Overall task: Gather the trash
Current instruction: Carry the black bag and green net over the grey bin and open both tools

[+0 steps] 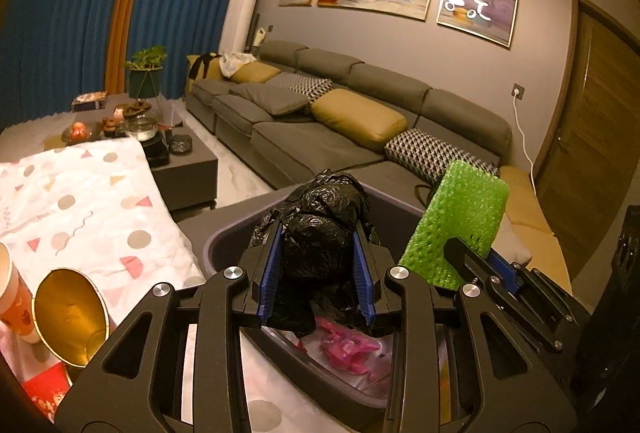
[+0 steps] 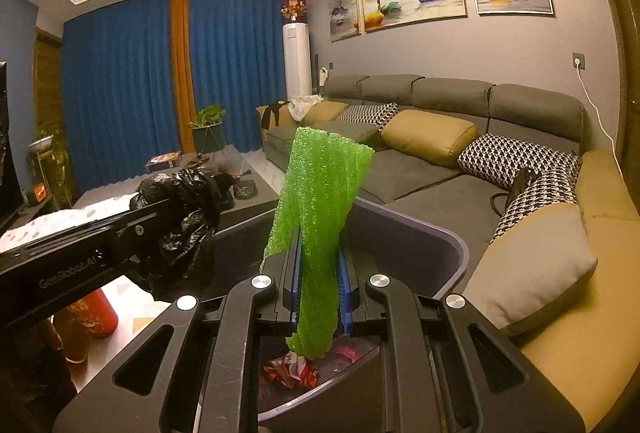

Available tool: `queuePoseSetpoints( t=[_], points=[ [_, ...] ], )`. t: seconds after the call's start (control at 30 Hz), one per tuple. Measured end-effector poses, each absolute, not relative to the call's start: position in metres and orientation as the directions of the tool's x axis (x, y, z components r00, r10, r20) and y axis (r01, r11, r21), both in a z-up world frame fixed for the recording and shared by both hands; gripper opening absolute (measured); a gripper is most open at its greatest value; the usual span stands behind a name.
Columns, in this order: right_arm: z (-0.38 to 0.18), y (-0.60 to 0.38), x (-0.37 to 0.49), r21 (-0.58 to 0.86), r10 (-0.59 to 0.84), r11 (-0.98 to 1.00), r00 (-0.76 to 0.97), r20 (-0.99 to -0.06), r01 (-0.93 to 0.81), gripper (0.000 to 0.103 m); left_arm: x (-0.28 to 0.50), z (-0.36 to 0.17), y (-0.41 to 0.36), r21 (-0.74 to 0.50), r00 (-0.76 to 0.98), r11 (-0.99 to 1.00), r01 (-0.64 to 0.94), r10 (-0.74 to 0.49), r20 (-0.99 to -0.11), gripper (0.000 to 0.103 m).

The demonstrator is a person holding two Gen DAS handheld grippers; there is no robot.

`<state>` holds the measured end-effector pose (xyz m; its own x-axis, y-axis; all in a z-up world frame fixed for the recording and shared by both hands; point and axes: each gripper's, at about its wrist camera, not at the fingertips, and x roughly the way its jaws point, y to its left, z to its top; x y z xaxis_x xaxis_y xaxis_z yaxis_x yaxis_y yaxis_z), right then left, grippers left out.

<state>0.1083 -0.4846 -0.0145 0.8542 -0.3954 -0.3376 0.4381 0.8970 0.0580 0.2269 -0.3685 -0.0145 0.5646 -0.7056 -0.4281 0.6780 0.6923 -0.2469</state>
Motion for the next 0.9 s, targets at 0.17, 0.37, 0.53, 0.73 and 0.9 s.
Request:
queuePoseSetpoints(
  t=[0.17,0.37,0.53,0.73,0.9],
  points=[
    [-0.015,-0.491,0.11,0.075,-0.385,0.898,0.856,-0.345,0.434,0.017,0.229,-0.018,-0.372,-0.255,0.549,0.686,0.682,-0.71,-0.441,0.032],
    [-0.016,-0.496,0.11,0.087,-0.378,0.898,0.858,-0.349,0.431,0.019,0.229,-0.019,-0.378,-0.268,0.517,0.664,0.698,-0.727,-0.452,0.036],
    [-0.018,-0.499,0.11,0.09,-0.377,0.897,0.855,-0.357,0.433,0.021,0.232,-0.021,-0.373,-0.284,0.518,0.667,0.689,-0.726,-0.452,0.06],
    [-0.02,-0.5,0.11,0.096,-0.376,0.896,0.855,-0.356,0.434,0.034,0.234,-0.019,-0.356,-0.301,0.556,0.701,0.647,-0.703,-0.443,0.084],
    [-0.018,-0.498,0.109,0.1,-0.375,0.897,0.86,-0.346,0.432,0.047,0.227,-0.012,-0.33,-0.288,0.616,0.744,0.603,-0.664,-0.424,0.092]
  ],
)
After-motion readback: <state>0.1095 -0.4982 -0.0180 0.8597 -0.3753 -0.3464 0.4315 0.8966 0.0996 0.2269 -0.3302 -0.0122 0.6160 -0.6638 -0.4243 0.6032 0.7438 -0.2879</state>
